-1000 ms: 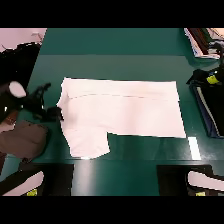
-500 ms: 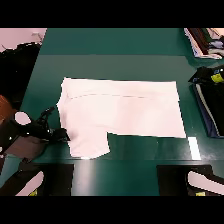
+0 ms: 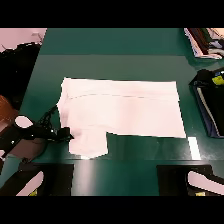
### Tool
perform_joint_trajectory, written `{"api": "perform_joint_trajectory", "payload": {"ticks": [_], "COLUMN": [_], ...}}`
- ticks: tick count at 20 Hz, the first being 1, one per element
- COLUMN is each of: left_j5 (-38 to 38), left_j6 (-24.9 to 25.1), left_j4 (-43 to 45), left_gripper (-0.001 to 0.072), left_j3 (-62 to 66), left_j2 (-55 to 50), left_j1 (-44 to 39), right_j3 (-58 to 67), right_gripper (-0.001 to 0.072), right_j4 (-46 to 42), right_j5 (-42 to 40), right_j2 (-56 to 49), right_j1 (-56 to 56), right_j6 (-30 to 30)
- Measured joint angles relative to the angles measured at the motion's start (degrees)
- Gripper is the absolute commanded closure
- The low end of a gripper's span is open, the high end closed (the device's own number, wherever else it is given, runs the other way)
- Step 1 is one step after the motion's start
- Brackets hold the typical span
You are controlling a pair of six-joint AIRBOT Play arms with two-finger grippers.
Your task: Fold the shirts.
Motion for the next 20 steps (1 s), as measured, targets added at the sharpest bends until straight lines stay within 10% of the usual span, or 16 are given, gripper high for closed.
{"api": "perform_joint_trajectory", "payload": {"ticks": [4, 6, 8, 18, 20], "left_j5": [-2.6, -3.4, -3.7, -4.0, -4.0], "left_j6": [0.9, 1.1, 1.2, 1.4, 1.4], "left_j4": [-1.0, -1.2, -1.3, -1.6, -1.5], "left_gripper": [0.0683, 0.0683, 0.0683, 0.0683, 0.0683], "left_j3": [4.5, 6.2, 7.1, 8.1, 8.1], "left_j2": [0.1, 0.1, 0.1, 0.1, 0.1], "left_j1": [0.0, 0.0, 0.0, 0.0, 0.0], "right_j3": [-10.8, -19.7, -29.2, -53.5, -53.8], "right_gripper": [0.0360, 0.0184, 0.0192, 0.0292, 0.0525], "right_j4": [-0.2, -0.2, -0.2, 8.0, 8.9], "right_j5": [0.6, 0.1, -0.5, -9.5, -12.5], "right_j2": [5.4, 9.0, 11.9, 15.7, 15.7], "right_j1": [-5.6, -9.9, -14.9, -24.6, -22.4], "right_j6": [0.0, 0.0, 0.0, -0.6, -0.8]}}
